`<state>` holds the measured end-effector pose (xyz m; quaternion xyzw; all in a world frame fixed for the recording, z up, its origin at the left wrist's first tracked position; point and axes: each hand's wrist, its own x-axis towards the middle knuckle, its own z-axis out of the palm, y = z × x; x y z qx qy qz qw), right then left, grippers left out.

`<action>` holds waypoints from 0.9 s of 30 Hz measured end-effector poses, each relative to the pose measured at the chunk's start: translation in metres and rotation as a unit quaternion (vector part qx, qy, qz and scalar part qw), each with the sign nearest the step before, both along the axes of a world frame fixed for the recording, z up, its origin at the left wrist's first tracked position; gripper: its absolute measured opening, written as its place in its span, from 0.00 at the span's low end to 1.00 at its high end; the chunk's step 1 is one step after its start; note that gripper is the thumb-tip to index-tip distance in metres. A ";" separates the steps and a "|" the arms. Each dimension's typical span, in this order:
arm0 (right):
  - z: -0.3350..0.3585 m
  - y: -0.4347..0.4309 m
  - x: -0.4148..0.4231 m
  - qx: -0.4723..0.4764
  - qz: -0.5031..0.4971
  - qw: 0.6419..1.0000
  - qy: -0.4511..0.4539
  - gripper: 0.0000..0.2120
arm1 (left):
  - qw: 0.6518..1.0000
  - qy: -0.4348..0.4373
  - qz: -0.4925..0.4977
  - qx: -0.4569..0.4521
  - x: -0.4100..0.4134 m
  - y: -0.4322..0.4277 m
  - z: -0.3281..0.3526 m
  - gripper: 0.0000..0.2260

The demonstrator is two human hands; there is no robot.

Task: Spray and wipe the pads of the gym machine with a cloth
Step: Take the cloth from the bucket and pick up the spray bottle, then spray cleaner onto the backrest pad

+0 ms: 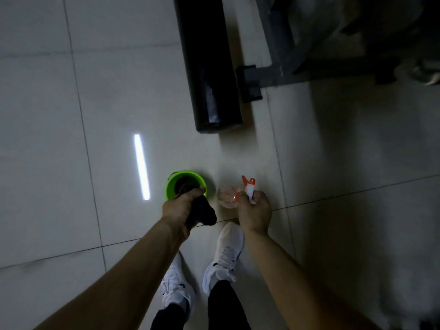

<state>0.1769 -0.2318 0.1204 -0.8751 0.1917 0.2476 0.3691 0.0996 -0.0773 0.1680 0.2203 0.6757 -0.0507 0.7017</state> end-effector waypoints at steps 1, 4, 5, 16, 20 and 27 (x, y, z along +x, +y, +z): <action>0.033 0.002 -0.001 0.023 -0.018 1.000 0.000 0.07 | 1.000 0.015 -0.013 0.010 0.005 0.002 0.029 0.28; 0.154 0.000 0.002 0.078 -0.050 0.996 -0.006 0.06 | 0.997 0.026 -0.067 0.036 0.027 0.009 0.142 0.10; 0.196 -0.003 0.006 0.090 -0.056 0.994 -0.015 0.07 | 0.994 0.019 -0.092 0.048 0.035 0.011 0.188 0.05; 0.534 -0.085 0.076 0.224 -0.153 0.947 -0.173 0.10 | 0.955 -0.115 -0.244 0.123 0.157 -0.048 0.455 0.11; 0.599 -0.136 0.119 0.247 -0.176 0.926 -0.226 0.16 | 0.933 -0.171 -0.309 0.070 0.215 -0.115 0.500 0.08; 0.672 -0.239 0.219 0.252 -0.042 0.914 -0.316 0.10 | 0.876 -0.258 -0.404 0.053 0.341 -0.228 0.563 0.14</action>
